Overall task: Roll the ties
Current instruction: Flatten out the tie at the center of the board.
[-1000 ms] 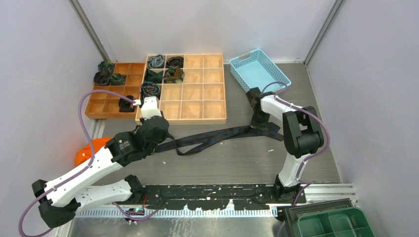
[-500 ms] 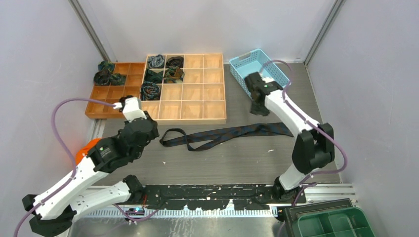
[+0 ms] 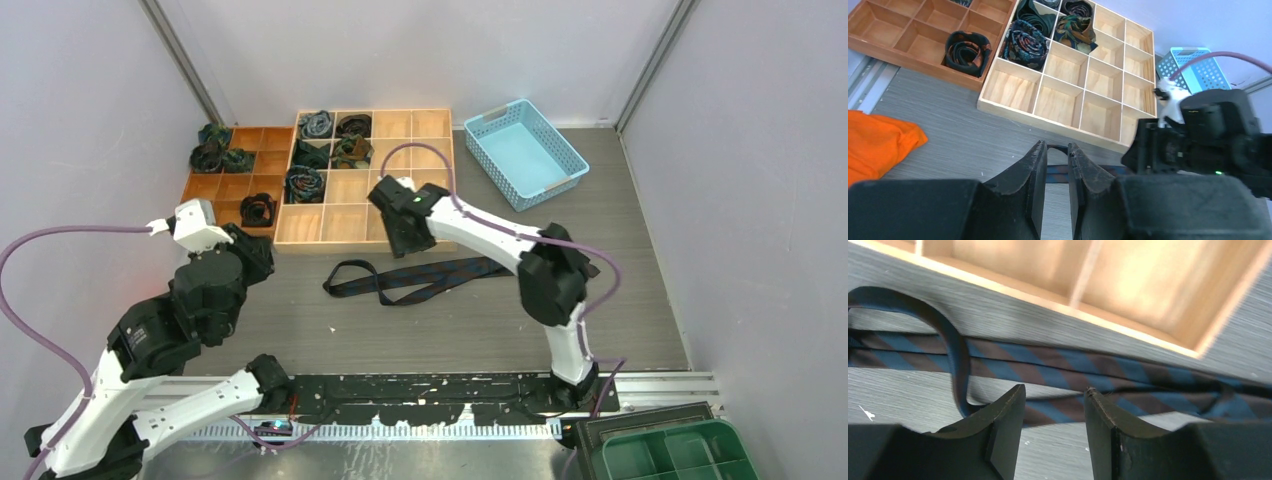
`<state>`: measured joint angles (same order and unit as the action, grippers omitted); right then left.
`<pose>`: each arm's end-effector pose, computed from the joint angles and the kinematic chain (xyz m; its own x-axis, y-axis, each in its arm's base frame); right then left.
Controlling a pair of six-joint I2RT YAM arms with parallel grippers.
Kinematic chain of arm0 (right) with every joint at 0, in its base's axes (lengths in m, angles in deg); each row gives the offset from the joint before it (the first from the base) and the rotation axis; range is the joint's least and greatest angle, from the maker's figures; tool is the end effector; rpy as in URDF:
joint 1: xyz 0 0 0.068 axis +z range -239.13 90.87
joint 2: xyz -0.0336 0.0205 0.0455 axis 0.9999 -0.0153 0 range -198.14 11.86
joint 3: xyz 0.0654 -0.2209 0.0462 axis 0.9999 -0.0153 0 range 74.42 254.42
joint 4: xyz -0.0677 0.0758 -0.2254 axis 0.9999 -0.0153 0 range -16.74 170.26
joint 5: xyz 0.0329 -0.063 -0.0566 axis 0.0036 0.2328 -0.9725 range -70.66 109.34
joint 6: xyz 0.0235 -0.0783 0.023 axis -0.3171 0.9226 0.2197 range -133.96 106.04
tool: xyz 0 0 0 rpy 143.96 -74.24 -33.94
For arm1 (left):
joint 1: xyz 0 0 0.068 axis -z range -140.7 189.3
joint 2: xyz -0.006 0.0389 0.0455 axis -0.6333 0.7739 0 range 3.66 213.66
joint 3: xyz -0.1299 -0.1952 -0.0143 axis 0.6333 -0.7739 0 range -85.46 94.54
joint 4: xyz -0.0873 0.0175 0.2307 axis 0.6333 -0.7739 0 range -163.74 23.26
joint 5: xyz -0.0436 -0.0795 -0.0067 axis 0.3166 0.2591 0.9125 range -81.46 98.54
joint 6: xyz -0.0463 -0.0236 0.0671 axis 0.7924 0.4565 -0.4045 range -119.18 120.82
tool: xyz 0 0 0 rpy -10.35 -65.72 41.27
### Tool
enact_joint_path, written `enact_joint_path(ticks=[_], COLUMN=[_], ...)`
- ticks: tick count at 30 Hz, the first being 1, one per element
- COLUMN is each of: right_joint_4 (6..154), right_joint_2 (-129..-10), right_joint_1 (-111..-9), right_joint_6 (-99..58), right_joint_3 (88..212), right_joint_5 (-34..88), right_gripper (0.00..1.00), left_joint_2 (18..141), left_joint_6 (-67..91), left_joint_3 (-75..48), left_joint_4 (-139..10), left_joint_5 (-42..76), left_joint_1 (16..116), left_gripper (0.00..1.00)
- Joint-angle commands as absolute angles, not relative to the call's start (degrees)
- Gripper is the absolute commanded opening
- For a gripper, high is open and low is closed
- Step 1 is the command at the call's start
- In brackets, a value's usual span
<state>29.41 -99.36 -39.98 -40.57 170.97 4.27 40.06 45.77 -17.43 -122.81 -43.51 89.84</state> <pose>0.2758 0.2894 0.1899 -0.8279 -0.2960 -0.4765 -0.3233 0.9459 -0.0259 0.1170 -0.0495 0.3689 -0.1993 -0.4415 -0.8749 -0.1727 0.8946 -0.4121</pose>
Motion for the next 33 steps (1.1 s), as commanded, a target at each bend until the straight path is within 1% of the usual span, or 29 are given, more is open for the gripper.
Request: enact_joint_path(ticks=[1,10,17,19,20,21,22,23,24,26,33], right_joint_4=[28.4,29.0,30.0,30.5,30.8,31.2,31.1,31.2,31.1,31.7,33.0], right_joint_2=[-105.2,-113.7,-116.9,-118.4,-119.0,-119.6,-120.0,-120.4,-120.5,-119.8,-114.9], right_joint_1=[-36.8,-34.8,-33.9,-33.9,-33.9,-33.9,-33.9,-33.8,-33.8,-33.4,-28.7], right_joint_6=[-38.5,-39.3,-40.1,-40.3,-40.4,-40.3,-40.3,-40.3,-40.2,-39.8,-35.0], right_joint_3=[180.4,186.6,187.1,187.1,187.1,187.3,187.6,188.0,188.5,188.6,189.4], right_joint_5=[8.4,12.8,16.6,18.4,18.2,18.0,17.3,16.3,15.3,12.7,0.0], right_gripper=[0.53,0.52,0.5,0.48,0.45,0.39,0.31,0.18,0.11,0.02,0.01], left_joint_2=[38.2,34.3,32.7,32.5,32.2,32.2,32.2,32.1,32.1,31.9,30.3], left_joint_6=[46.0,46.6,47.4,47.5,47.5,47.5,47.5,47.5,47.5,47.4,47.2], left_joint_3=[-16.8,-17.7,-19.0,-19.2,-19.3,-19.3,-19.3,-19.3,-19.2,-19.1,-19.2], left_joint_4=[-124.4,-127.0,-127.8,-127.8,-128.0,-128.1,-128.3,-128.5,-128.7,-128.9,-128.6], left_joint_5=[-45.8,-46.7,-47.1,-47.0,-46.9,-46.9,-46.9,-46.9,-46.9,-46.7,-46.8], left_joint_1=[89.7,89.7,89.7,89.7,89.7,89.7,89.7,89.7,89.7,89.7,89.7], left_gripper=[0.24,0.25,0.26,0.26,0.26,0.26,0.26,0.26,0.26,0.26,0.26])
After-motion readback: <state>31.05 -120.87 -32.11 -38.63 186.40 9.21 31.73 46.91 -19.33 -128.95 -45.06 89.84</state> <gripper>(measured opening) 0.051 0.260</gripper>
